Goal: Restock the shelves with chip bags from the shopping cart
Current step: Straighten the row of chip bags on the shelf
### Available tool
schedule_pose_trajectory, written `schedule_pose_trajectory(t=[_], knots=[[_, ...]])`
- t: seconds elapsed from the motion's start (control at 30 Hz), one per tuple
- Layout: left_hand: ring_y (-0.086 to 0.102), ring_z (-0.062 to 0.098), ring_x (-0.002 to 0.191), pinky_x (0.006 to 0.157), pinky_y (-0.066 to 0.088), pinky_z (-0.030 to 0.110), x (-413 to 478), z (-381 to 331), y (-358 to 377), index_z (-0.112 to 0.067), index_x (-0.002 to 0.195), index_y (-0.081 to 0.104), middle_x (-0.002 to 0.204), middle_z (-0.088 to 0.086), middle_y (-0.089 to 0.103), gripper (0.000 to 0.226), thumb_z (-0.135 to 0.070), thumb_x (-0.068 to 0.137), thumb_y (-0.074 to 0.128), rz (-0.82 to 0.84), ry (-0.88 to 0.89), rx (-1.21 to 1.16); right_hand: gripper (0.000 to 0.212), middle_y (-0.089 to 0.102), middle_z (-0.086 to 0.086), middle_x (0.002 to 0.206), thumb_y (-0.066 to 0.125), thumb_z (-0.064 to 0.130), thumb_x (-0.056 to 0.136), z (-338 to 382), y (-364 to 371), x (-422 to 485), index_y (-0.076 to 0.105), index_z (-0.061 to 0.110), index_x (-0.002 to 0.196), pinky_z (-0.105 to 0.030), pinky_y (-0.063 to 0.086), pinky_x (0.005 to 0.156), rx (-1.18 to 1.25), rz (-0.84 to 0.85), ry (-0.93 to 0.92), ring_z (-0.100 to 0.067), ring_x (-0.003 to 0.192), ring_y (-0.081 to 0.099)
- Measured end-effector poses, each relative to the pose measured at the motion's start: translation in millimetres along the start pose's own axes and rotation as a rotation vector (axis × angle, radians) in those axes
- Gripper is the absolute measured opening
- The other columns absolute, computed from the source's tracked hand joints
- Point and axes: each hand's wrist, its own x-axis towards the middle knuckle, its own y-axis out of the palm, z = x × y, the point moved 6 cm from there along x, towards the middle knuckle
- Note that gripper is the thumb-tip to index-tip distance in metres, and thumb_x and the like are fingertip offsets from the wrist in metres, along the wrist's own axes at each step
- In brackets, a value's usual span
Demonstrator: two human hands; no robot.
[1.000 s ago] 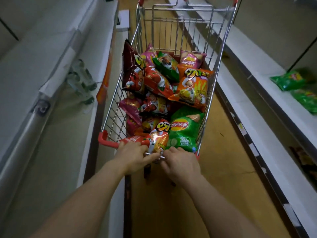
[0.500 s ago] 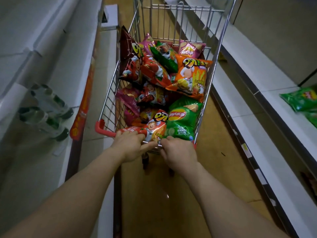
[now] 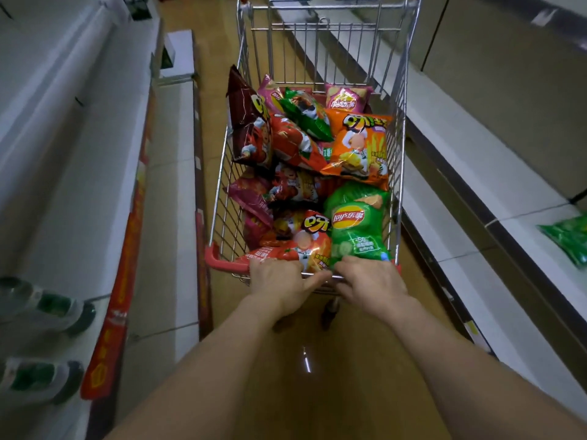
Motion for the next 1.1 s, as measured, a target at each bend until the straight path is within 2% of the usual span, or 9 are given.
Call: schedule_pose_trajectory(t=[0.07, 0.17, 0.27, 0.43, 0.63, 0.83, 1.0, 1.1], knots=[[0.056, 0.024, 0.094, 0.091, 0.030, 0.043, 29.2, -14.0, -9.7, -0.025, 0.079, 0.053, 0.092, 0.003, 0.064, 0.063, -0.078, 0.086, 0.020, -0.003, -0.007, -0.026, 0.027, 0.059, 0.007, 0.115, 0.043, 0.044, 0.099, -26.0, -6.6, 21.4, 0.057, 0.027, 0.113, -0.029, 0.037, 0.072, -0.011, -0.003, 0.011, -0.016, 0.106, 0.059], [0.056, 0.025, 0.094, 0.096, 0.031, 0.045, 72.1, -25.4, -20.6, -0.026, 0.078, 0.053, 0.093, 0.004, 0.064, 0.065, -0.080, 0.084, 0.019, 0.026, -0.048, -0.068, 0.025, 0.059, 0.007, 0.110, 0.043, 0.046, 0.100, -58.2, -16.6, 55.5, 0.058, 0.027, 0.108, -0.027, 0.031, 0.070, -0.021, 0.006, 0.019, -0.015, 0.100, 0.058], [0.056, 0.025, 0.093, 0.095, 0.032, 0.044, 112.5, -34.0, -35.5, -0.026, 0.075, 0.051, 0.089, 0.004, 0.063, 0.065, -0.081, 0.083, 0.018, 0.050, -0.087, -0.074, 0.024, 0.058, 0.007, 0.107, 0.044, 0.046, 0.099, -88.0, -26.1, 91.5, 0.058, 0.028, 0.104, -0.028, 0.031, 0.070, -0.022, 0.026, -0.002, -0.015, 0.096, 0.058], [0.057, 0.025, 0.094, 0.096, 0.034, 0.045, 179.9, -46.2, -58.9, -0.022, 0.093, 0.060, 0.093, 0.005, 0.065, 0.077, -0.082, 0.082, 0.014, 0.074, -0.138, -0.043, 0.021, 0.061, 0.006, 0.104, 0.049, 0.047, 0.097, -137.7, -41.1, 155.2, 0.059, 0.029, 0.101, -0.030, 0.034, 0.070, 0.018, 0.086, -0.024, -0.017, 0.094, 0.060], [0.057, 0.023, 0.087, 0.100, 0.034, 0.050, 246.9, -58.1, -85.7, -0.023, 0.083, 0.056, 0.086, 0.002, 0.062, 0.075, -0.082, 0.081, 0.009, 0.083, -0.184, -0.042, 0.024, 0.063, 0.003, 0.103, 0.049, 0.049, 0.096, -188.1, -58.2, 220.6, 0.061, 0.029, 0.103, -0.031, 0.037, 0.073, 0.045, 0.157, -0.050, -0.021, 0.097, 0.060], [0.057, 0.024, 0.091, 0.098, 0.034, 0.047, 286.6, -64.5, -100.0, -0.027, 0.076, 0.049, 0.086, 0.001, 0.058, 0.066, -0.081, 0.082, 0.011, 0.078, -0.219, -0.080, 0.021, 0.064, 0.003, 0.103, 0.049, 0.045, 0.097, -212.5, -72.6, 258.0, 0.060, 0.028, 0.101, -0.030, 0.034, 0.070, 0.029, 0.143, -0.095, -0.019, 0.089, 0.057], [0.056, 0.024, 0.095, 0.099, 0.034, 0.047, 302.7, -67.0, -110.2, -0.024, 0.093, 0.060, 0.089, 0.002, 0.058, 0.074, -0.079, 0.084, 0.011, 0.128, -0.252, -0.098, 0.021, 0.062, 0.004, 0.102, 0.049, 0.045, 0.098, -222.9, -81.6, 273.9, 0.059, 0.027, 0.103, -0.029, 0.033, 0.070, 0.027, 0.170, -0.102, -0.016, 0.083, 0.051], [0.055, 0.025, 0.098, 0.098, 0.033, 0.048, 305.4, -69.5, -114.0, -0.024, 0.094, 0.054, 0.094, 0.003, 0.058, 0.067, -0.077, 0.086, 0.013, 0.147, -0.243, -0.110, 0.020, 0.062, 0.004, 0.100, 0.049, 0.045, 0.097, -224.1, -82.7, 276.2, 0.059, 0.028, 0.102, -0.029, 0.035, 0.070, 0.038, 0.215, -0.098, -0.016, 0.084, 0.053]])
